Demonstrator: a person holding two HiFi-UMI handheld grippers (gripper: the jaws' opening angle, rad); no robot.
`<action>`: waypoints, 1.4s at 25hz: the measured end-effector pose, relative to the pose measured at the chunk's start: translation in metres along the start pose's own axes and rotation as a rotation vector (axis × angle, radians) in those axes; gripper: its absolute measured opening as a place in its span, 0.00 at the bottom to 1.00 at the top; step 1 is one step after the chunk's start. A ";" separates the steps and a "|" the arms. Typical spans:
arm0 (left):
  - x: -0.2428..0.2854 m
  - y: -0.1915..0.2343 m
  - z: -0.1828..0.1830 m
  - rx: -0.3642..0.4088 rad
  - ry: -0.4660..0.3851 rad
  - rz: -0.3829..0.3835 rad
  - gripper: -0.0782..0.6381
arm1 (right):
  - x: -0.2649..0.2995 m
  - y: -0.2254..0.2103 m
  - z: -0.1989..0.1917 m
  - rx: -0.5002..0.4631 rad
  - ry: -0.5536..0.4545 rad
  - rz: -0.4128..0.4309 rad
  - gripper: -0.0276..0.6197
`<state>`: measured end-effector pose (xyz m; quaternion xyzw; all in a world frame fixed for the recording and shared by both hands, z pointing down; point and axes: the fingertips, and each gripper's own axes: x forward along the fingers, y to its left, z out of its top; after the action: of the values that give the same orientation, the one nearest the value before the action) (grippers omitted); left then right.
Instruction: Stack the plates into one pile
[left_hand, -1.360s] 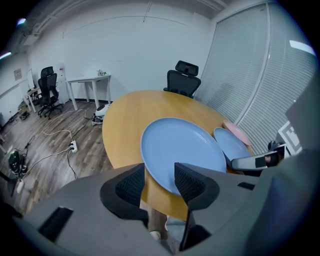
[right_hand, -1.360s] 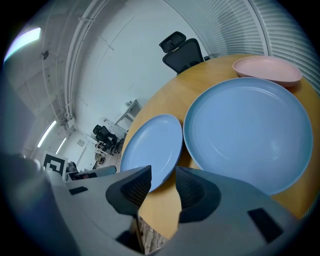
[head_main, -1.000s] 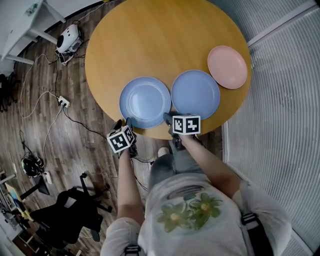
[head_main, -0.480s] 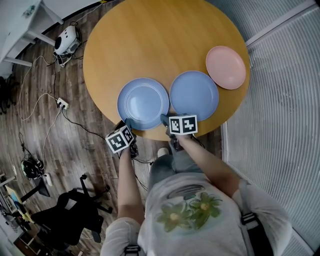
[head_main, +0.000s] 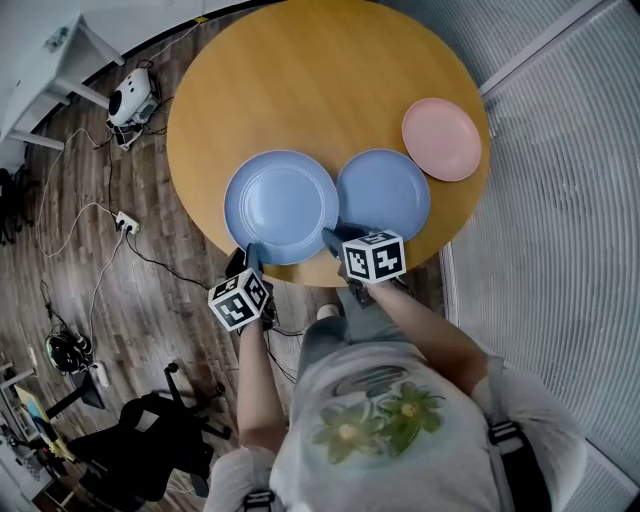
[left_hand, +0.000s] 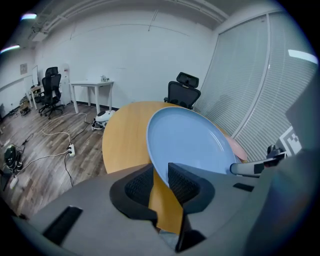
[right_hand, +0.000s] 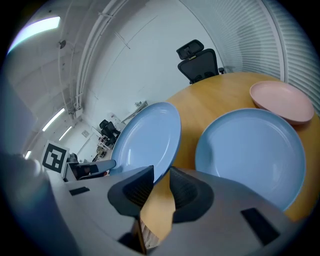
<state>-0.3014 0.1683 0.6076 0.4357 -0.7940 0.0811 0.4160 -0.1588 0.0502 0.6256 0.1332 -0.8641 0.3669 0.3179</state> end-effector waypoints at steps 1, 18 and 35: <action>-0.003 -0.005 0.004 0.007 -0.012 -0.007 0.25 | -0.007 0.000 0.003 -0.002 -0.010 -0.007 0.22; -0.001 -0.158 0.017 0.226 0.009 -0.277 0.26 | -0.143 -0.073 0.013 0.114 -0.203 -0.213 0.22; 0.050 -0.248 -0.033 0.366 0.218 -0.342 0.30 | -0.184 -0.171 -0.010 0.233 -0.165 -0.306 0.22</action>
<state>-0.1071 0.0025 0.6072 0.6201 -0.6316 0.1982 0.4211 0.0652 -0.0620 0.6055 0.3285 -0.8084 0.3998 0.2807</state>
